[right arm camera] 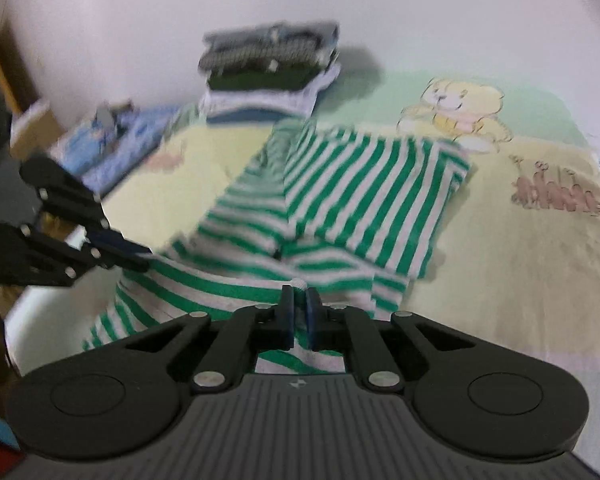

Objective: Fold clothes
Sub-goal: 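Release the shirt and withdraw both grippers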

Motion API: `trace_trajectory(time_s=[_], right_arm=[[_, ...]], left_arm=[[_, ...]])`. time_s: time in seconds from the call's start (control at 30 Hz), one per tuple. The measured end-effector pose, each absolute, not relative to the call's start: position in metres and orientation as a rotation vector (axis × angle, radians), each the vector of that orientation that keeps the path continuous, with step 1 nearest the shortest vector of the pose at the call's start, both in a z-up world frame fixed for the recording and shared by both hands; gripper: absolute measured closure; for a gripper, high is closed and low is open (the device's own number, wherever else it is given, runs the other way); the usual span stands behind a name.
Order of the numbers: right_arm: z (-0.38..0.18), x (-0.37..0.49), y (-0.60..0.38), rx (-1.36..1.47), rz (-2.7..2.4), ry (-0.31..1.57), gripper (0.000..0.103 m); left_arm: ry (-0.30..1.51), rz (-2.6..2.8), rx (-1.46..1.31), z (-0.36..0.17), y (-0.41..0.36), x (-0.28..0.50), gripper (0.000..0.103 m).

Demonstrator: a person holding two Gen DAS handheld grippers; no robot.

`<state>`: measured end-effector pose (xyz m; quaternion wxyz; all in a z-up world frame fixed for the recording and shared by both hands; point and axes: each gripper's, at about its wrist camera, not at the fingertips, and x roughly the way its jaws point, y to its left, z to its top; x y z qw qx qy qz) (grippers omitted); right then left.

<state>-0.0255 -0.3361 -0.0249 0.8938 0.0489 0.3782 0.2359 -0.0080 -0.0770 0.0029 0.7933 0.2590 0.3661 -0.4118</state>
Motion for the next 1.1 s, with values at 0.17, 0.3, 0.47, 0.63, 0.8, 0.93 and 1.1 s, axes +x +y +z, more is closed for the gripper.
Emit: trace_trajectory(time_s=[0.17,0.3,0.47,0.63,0.8,0.93,1.1], right_arm=[[-0.044,-0.009,-0.333,0.126,0.441,0.794,0.098],[-0.060,0.004,-0.330,0.146,0.402,0.802,0.097],[-0.057,0.000,-0.342,0.174,0.367,0.792,0.085],[-0.039,-0.019,-0.364,0.205,0.340,0.771,0.075],[-0.051,-0.030,-0.366,0.263,0.332,0.856,0.071],[-0.066,-0.029,-0.359,0.278,0.303,0.887,0.076],[-0.060,-0.022,-0.359,0.290,0.264,0.823,0.093]], left_arm=[[0.786,-0.783,0.489,-0.002,-0.080,0.030,0.102],[0.864,-0.751,0.516,-0.034,-0.090,0.047,0.102],[0.852,-0.741,0.574,-0.044,-0.092,0.031,0.100],[0.840,-0.668,0.510,-0.026,-0.071,0.030,0.085],[0.893,-0.650,0.352,-0.008,-0.040,0.012,0.070],[0.976,-0.653,0.266,-0.015,-0.022,-0.014,0.061],[1.038,-0.638,0.228,-0.029,-0.022,-0.028,0.057]])
